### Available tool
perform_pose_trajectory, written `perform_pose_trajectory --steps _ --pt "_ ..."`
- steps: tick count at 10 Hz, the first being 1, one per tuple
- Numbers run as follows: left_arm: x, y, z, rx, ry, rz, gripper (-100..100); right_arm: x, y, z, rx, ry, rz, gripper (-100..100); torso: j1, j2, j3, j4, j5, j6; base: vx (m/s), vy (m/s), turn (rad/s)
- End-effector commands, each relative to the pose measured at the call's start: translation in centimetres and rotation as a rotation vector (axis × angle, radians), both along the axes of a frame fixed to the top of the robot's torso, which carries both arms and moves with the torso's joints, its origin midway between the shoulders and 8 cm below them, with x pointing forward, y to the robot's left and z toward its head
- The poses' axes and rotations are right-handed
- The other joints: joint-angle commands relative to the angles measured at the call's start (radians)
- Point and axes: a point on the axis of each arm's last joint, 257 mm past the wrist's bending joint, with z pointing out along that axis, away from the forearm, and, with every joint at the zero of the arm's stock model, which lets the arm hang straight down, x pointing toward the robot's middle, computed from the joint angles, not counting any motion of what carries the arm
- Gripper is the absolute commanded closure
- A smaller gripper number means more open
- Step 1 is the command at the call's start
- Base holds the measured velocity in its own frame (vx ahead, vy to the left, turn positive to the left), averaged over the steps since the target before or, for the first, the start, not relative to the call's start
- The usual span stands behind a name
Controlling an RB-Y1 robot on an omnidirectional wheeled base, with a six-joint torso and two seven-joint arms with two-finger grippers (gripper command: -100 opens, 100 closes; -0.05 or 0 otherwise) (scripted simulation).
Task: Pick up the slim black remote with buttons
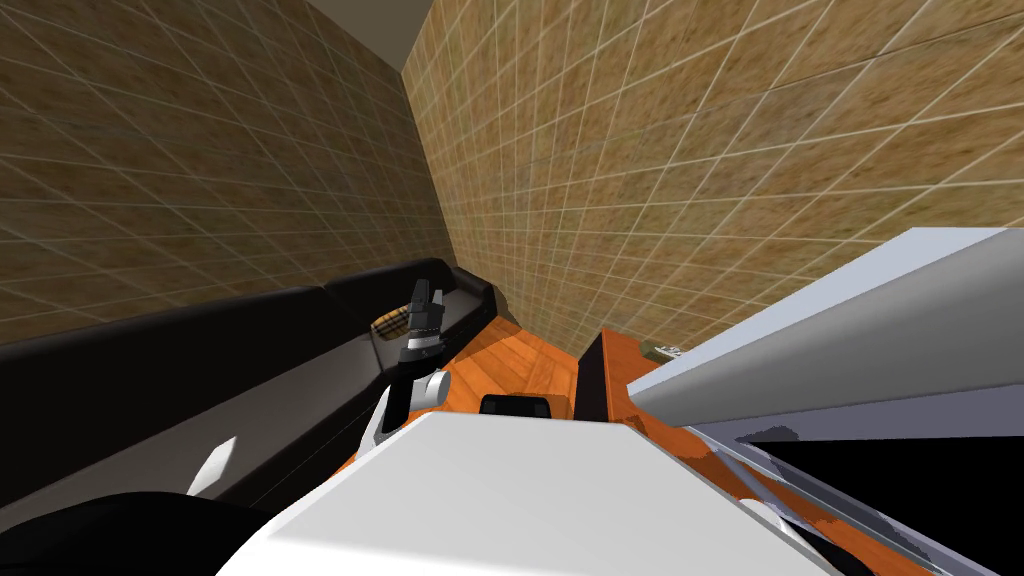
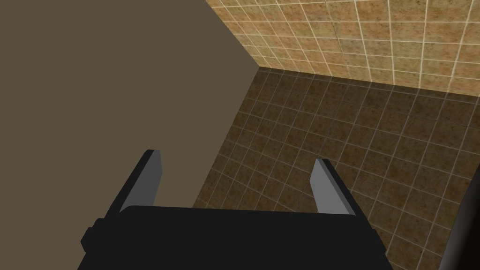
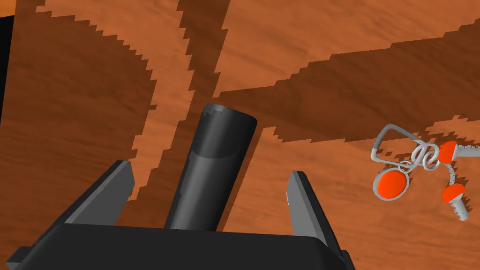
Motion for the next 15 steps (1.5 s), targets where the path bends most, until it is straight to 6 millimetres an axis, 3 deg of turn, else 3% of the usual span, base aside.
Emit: perform_pose_trajectory --steps 1,9,11,12,13,14,15 --pt "0.0 0.0 0.0 0.0 0.0 0.0 0 -0.9 0.2 0.0 0.02 0.019 -0.025 -100 0.0 0.0 0.0 0.0 0.0 0.0 0.067 -0.006 -0.026" --pt "0.0 0.0 0.0 0.0 0.0 0.0 0 -6.7 1.1 -0.6 0.172 0.151 -0.253 -100 0.0 0.0 0.0 0.0 0.0 0.0 0.075 -0.011 -0.05" --pt "0.0 0.0 0.0 0.0 0.0 0.0 0 -7.7 1.8 -0.6 0.208 0.179 -0.302 -100 -0.001 0.0 0.0 0.0 0.0 0.0 0.081 -0.018 -0.053" --pt "0.0 0.0 0.0 0.0 0.0 0.0 0 -7.3 1.4 -0.7 0.194 0.168 -0.283 -100 -0.001 0.0 0.0 0.0 0.0 0.0 0.037 -0.007 -0.009" --pt "0.0 0.0 0.0 0.0 0.0 0.0 0 -7.4 1.5 -0.7 0.198 0.171 -0.287 0 0.0 0.002 0.001 0.0 0.0 -0.001 0.007 -0.001 0.003" --pt "0.0 0.0 0.0 0.0 0.0 0.0 0 -7.3 2.5 -1.7 0.196 0.17 -0.281 -100 0.0 0.004 0.002 0.001 0.0 0.0 0.009 -0.038 -0.045" --pt "0.0 0.0 0.0 0.0 0.0 0.0 0 -7.3 3.0 -2.1 0.196 0.17 -0.278 -100 -0.001 0.005 0.003 0.001 -0.001 0.0 0.021 -0.065 -0.052"
